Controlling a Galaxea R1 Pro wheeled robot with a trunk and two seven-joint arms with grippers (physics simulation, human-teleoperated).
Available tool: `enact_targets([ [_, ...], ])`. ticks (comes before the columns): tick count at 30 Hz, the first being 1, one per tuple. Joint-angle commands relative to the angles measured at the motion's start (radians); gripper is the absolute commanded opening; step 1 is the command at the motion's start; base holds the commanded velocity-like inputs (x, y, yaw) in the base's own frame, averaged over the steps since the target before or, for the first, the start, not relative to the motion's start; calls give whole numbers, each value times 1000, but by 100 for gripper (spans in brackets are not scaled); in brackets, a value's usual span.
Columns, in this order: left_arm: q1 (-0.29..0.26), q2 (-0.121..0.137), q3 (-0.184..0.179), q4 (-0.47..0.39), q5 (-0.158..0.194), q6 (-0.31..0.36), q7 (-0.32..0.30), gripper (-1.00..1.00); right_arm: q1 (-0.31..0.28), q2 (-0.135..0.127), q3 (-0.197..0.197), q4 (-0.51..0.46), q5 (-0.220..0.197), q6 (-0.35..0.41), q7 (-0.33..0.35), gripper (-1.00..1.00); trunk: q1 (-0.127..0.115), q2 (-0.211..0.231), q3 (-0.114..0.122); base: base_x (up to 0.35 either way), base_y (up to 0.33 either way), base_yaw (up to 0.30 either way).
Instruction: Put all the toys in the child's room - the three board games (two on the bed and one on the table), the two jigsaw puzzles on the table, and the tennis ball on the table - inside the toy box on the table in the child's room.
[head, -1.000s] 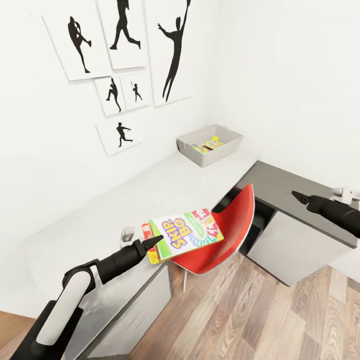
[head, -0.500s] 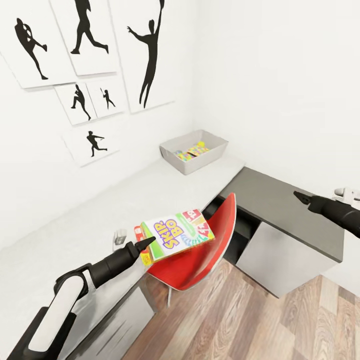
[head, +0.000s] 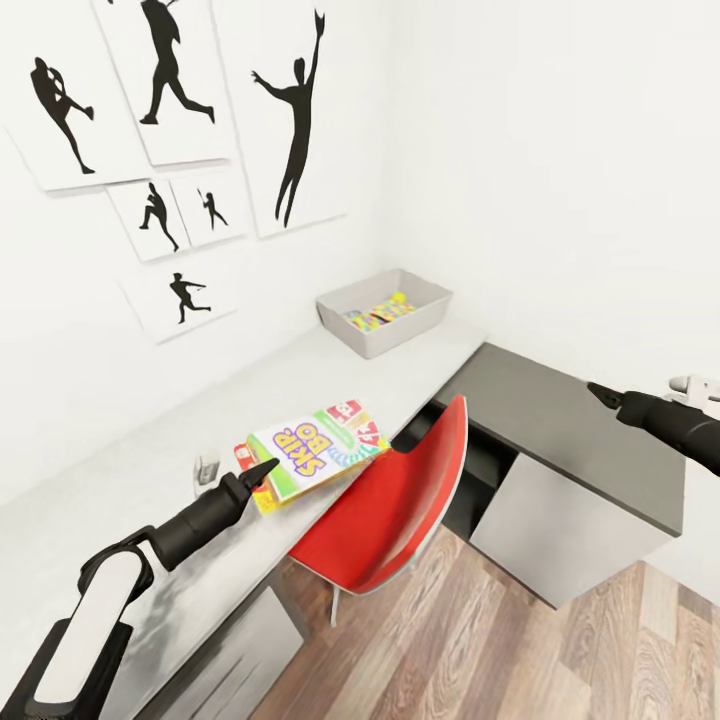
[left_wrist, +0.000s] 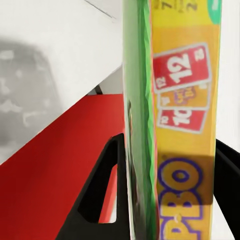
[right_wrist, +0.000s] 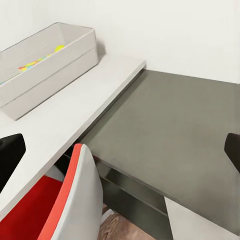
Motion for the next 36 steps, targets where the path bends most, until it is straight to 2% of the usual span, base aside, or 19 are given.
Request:
enact_targets([
  [1,-8,0,2,1,0,3,-1,-100,-1,0,-1,0,3,6,6,100,0,-1,0,0,0,0],
  [5,-60,2,5,5,2,10,-2,-100,-2,0,-1,0,3,7,6,100,0,-1,7,0,0,0],
  [7,-69,3,23,1,4,12,-6,-100,-3,0,-1,0,3,7,6,100,0,-1,10,0,0,0],
  [9,-73,8,68,-2,33,15,-8,-100,-6,0,-1,0,3,8,6,100,0,-1,13,0,0,0],
  [11,-74,12,92,-1,64,17,-4,-100,-7,1,-1,0,3,8,6,100,0,-1,17,0,0,0],
  [15,-74,16,112,-3,98,21,-1,-100,-8,2,2,0,3,9,6,100,0,-1,23,0,0,0],
  [21,-75,17,118,-3,109,23,1,-100,-9,2,3,0,3,9,6,100,0,-1,33,17,-38,0],
  [28,-72,18,121,-3,112,23,-3,-100,-6,4,4,0,3,8,4,100,0,-1,44,123,-258,0],
  [32,-66,18,150,-4,113,23,-10,-100,-6,5,5,0,3,8,4,100,0,-1,51,144,-312,0],
  [36,-65,18,157,-5,113,24,-13,-100,-6,6,5,0,3,7,4,100,0,-1,57,141,-313,0],
])
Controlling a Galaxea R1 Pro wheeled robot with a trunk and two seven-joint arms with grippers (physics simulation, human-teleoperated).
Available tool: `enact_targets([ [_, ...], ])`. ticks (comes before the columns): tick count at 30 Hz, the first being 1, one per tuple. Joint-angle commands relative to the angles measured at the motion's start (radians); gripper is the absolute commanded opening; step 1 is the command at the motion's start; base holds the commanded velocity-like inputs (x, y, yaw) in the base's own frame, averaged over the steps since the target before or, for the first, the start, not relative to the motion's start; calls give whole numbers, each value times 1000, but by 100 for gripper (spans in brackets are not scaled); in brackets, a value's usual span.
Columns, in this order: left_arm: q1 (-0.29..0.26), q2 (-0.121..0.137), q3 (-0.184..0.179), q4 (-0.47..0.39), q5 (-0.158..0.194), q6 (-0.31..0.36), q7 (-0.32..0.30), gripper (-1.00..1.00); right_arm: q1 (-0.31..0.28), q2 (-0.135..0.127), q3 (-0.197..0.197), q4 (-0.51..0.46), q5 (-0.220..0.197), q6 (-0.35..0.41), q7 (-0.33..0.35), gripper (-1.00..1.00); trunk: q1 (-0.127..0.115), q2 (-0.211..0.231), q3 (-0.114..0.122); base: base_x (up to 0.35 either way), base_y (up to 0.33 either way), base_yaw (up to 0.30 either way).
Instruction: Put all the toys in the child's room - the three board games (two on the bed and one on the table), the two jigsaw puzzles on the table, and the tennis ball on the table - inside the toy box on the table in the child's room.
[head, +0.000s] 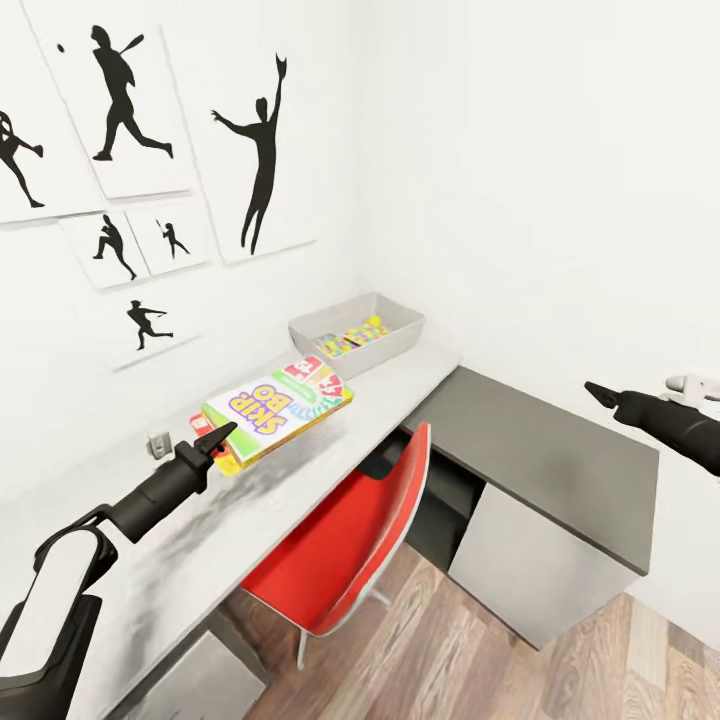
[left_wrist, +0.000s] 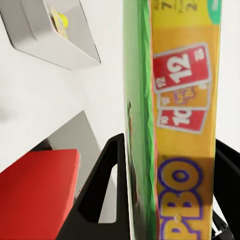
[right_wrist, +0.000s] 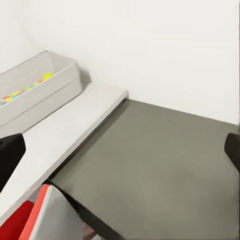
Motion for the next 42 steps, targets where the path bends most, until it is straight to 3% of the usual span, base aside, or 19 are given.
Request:
enact_targets([
  [1,-1,0,2,-1,2,6,-2,-100,-1,0,-1,0,3,5,5,100,1,-1,0,141,-314,0],
  [20,3,0,6,1,2,6,-25,-100,-4,-7,-4,0,6,4,6,100,1,-1,25,140,-314,0],
  [31,1,-1,5,6,2,6,-20,-100,-7,6,-10,0,7,3,-13,100,1,-1,27,140,-314,0],
  [36,6,1,8,4,4,8,-52,-100,-7,9,-10,0,7,2,-27,100,1,-1,35,94,-202,0],
  [38,6,6,18,5,6,27,-58,-100,-7,7,-11,0,7,2,-27,100,1,-1,38,28,-60,0],
  [42,-2,32,77,3,13,106,-59,-100,-7,7,-10,0,7,3,-28,100,1,-1,45,10,-22,0],
])
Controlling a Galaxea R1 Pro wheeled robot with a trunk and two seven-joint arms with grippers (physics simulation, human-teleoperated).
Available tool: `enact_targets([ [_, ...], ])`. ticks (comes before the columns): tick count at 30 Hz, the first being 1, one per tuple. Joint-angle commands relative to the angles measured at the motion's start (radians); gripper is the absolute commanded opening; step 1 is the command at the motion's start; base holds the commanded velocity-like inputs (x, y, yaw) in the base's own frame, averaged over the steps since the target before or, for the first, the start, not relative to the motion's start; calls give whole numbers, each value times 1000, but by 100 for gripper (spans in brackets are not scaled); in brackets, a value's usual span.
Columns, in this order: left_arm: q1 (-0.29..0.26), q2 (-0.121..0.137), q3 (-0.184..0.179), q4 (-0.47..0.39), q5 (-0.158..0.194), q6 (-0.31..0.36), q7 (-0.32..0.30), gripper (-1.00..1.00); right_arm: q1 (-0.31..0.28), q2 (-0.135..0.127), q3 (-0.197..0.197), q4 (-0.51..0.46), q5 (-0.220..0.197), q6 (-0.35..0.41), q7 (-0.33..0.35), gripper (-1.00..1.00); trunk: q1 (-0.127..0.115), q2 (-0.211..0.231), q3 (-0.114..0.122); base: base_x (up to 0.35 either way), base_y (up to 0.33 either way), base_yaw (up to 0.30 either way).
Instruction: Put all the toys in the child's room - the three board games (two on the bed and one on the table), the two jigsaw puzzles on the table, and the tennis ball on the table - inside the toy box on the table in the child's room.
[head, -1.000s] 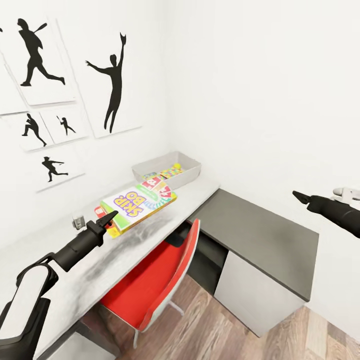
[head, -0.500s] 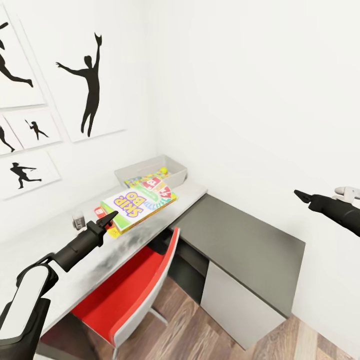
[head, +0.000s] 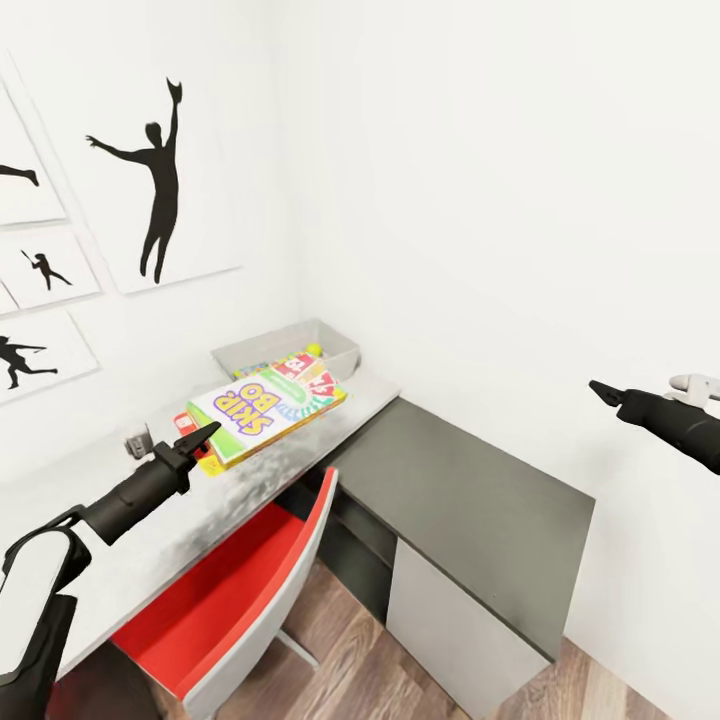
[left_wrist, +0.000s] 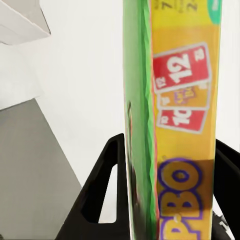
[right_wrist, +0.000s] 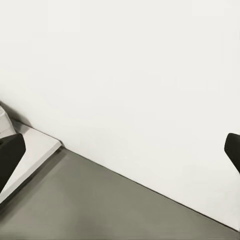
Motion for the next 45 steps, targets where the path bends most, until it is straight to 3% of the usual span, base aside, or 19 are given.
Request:
enact_targets([
  [1,-32,30,50,4,30,35,12,-100,-1,0,-1,-1,0,6,2,100,0,-1,0,3,-6,0],
  [4,-97,65,72,8,101,49,92,-100,-1,0,-1,-1,0,6,3,100,0,-1,5,1,-3,0],
  [5,-159,79,80,24,165,52,254,-100,-1,1,-1,-1,0,6,3,100,0,-1,7,0,0,0],
  [9,-208,82,73,37,189,54,345,-100,-1,1,0,-1,0,6,4,100,0,-1,13,0,0,0],
  [20,-246,87,66,64,189,56,368,-100,0,-6,3,-1,0,9,9,100,0,-1,23,187,-27,0],
  [30,-243,92,63,73,189,63,368,-100,6,-2,4,-1,0,6,12,100,0,-1,23,336,-35,-10],
  [45,-230,91,62,58,193,70,367,-100,6,-5,1,-1,0,9,12,100,0,-1,23,166,87,-265],
])
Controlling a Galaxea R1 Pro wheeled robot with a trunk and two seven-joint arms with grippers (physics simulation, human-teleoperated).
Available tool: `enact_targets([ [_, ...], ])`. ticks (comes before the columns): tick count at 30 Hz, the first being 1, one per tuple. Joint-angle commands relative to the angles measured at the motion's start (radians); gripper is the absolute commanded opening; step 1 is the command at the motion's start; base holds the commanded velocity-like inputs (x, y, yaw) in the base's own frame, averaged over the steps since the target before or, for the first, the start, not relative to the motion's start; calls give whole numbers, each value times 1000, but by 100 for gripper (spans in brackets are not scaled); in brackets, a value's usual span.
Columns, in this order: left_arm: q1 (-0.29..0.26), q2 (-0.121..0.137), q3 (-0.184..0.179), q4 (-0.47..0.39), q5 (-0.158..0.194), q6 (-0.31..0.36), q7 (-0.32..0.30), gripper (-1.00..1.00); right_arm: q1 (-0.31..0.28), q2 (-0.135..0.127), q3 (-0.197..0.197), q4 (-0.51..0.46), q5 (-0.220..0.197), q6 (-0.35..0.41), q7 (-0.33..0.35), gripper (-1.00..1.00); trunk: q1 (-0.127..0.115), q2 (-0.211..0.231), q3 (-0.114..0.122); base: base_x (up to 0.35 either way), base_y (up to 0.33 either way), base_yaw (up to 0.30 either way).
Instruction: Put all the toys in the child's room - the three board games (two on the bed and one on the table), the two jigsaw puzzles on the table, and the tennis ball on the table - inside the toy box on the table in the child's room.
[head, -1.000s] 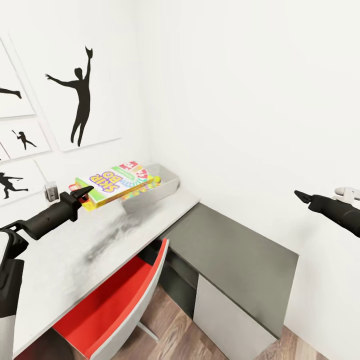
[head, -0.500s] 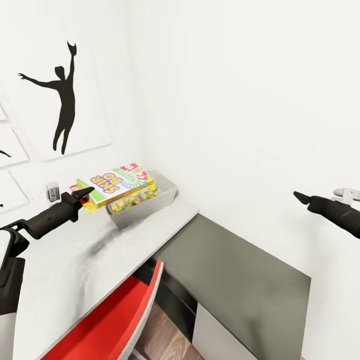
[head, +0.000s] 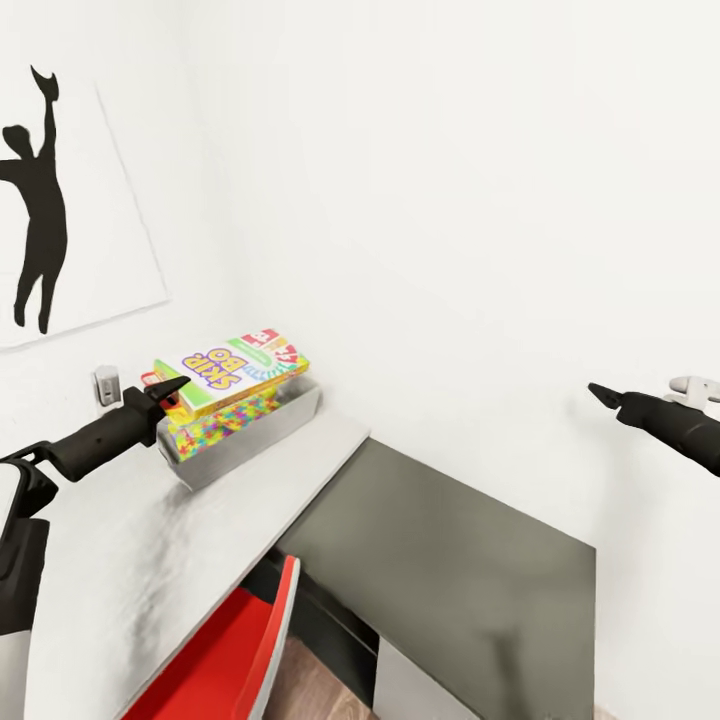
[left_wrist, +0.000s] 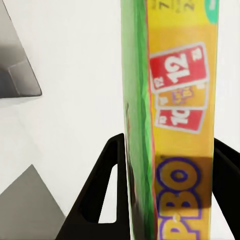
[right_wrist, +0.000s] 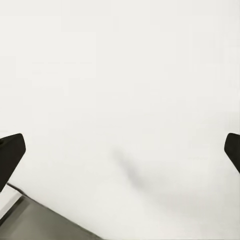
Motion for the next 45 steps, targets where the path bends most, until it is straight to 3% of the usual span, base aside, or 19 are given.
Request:
enact_targets([
  [1,0,0,1,-1,18,3,10,-100,-1,0,-1,0,1,6,3,100,0,-1,-1,13,8,-296],
  [14,2,3,8,-2,20,4,10,-100,-1,4,-1,0,1,4,4,100,0,-1,-1,37,96,-281],
  [35,14,0,9,3,4,-10,16,-100,0,-4,5,0,1,5,7,100,0,-1,-1,73,102,-10],
  [36,-41,-2,7,76,-71,-15,14,-100,0,-6,6,0,1,15,53,100,0,-1,-1,0,0,0],
  [39,-87,23,17,192,-92,-14,8,-100,0,-4,8,0,1,19,120,100,0,-1,-1,0,0,0],
  [41,-133,68,18,311,-97,-17,4,-100,0,-3,8,0,1,19,135,100,0,-1,-2,0,0,0],
  [45,-260,129,-3,530,-124,-19,-11,-100,0,-3,8,0,1,19,140,100,0,-1,-5,0,0,0],
])
